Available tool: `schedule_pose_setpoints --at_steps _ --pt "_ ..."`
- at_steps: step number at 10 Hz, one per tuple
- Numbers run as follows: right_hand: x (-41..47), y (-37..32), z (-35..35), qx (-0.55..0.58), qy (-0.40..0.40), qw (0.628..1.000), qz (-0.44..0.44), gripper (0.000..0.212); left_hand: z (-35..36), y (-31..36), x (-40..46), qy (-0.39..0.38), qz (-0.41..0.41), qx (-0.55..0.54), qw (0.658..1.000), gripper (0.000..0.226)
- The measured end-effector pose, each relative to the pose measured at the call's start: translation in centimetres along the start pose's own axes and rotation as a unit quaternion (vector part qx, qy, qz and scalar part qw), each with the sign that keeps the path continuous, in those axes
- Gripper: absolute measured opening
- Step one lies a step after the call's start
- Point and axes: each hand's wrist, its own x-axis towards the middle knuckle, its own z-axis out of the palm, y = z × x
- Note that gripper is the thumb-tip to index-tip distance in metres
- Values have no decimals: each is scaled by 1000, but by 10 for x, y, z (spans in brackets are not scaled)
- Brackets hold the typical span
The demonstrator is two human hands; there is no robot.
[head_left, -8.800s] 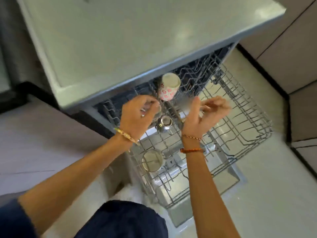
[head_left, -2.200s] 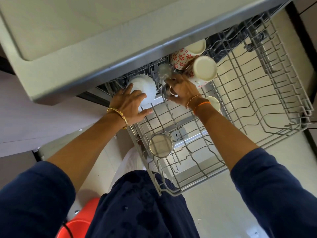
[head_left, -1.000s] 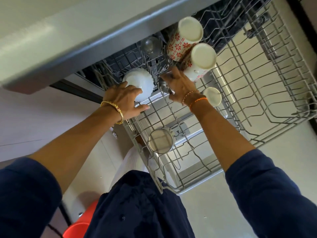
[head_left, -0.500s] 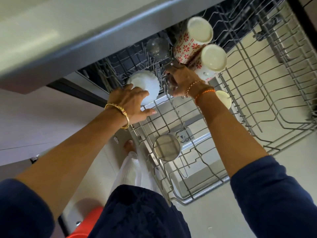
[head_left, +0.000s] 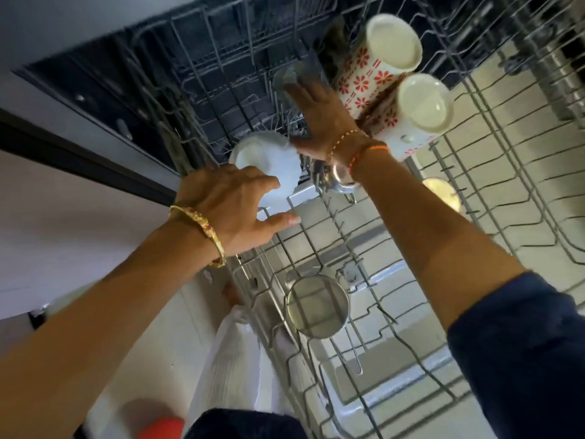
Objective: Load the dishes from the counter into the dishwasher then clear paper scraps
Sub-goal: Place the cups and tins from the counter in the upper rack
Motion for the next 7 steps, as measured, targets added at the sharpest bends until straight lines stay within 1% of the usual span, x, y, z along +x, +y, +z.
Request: schedule_pose_setpoints --at_steps 1,2,3,4,5,6,7 --pt "29 -4 -7 -35 21 999 -5 75 2 2 -1 2 -6 26 1000 89" --pt "47 -8 -17 -2 88 996 22 59 2 2 -1 12 -8 30 999 89" --pt "58 -12 -22 -15 25 1000 11 70 1 2 0 8 -8 36 999 76" --pt "58 -13 -24 -51 -29 998 5 63 -1 3 0 2 -8 37 999 72" --pt "57 -12 -22 -80 20 996 33 37 0 1 1 3 -16 30 999 74" --pt "42 -13 -25 -161 -8 987 6 36 0 2 1 13 -15 17 1000 72" --pt "9 -10 -25 256 101 956 101 35 0 1 2 20 -19 5 1000 71"
